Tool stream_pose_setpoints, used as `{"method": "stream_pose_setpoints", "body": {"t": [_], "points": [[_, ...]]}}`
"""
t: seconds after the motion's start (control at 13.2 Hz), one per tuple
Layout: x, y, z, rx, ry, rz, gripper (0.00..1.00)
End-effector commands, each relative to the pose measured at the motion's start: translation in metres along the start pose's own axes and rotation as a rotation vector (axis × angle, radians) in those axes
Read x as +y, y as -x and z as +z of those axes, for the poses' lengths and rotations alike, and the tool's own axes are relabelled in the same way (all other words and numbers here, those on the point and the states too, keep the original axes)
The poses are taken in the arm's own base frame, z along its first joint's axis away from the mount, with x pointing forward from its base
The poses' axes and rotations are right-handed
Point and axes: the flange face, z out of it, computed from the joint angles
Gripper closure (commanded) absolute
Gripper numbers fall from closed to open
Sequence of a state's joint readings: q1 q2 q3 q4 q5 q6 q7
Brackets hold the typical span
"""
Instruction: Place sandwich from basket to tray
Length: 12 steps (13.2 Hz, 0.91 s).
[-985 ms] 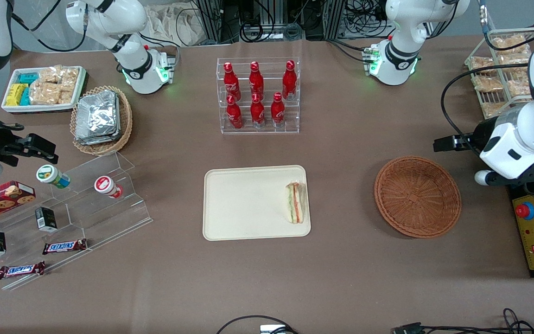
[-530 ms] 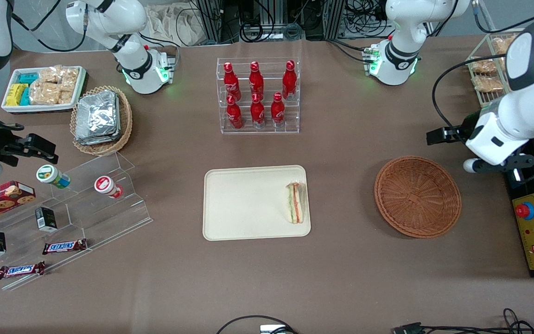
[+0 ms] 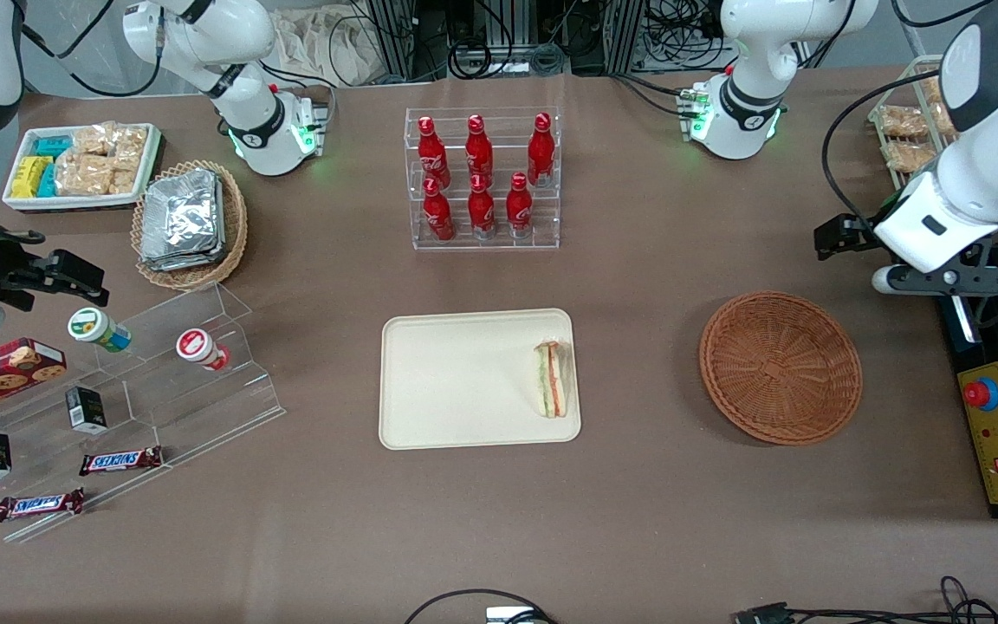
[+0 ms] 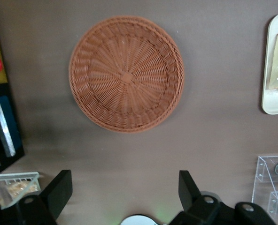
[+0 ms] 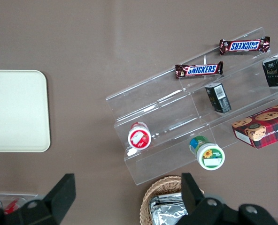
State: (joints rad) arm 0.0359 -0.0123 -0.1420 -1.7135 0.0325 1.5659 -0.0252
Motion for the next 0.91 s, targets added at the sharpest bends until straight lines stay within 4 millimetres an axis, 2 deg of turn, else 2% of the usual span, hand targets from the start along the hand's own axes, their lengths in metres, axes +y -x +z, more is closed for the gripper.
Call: {"method": "stream_pose_setpoints", "body": {"t": [0.0,0.83], "points": [[-0.0063,-0.0063,-0.0081,0.014,-0.014,0.02,0.0],[-0.0055,-0.0063,0.0015,-0.018,0.0,-0.008,0.0]]}}
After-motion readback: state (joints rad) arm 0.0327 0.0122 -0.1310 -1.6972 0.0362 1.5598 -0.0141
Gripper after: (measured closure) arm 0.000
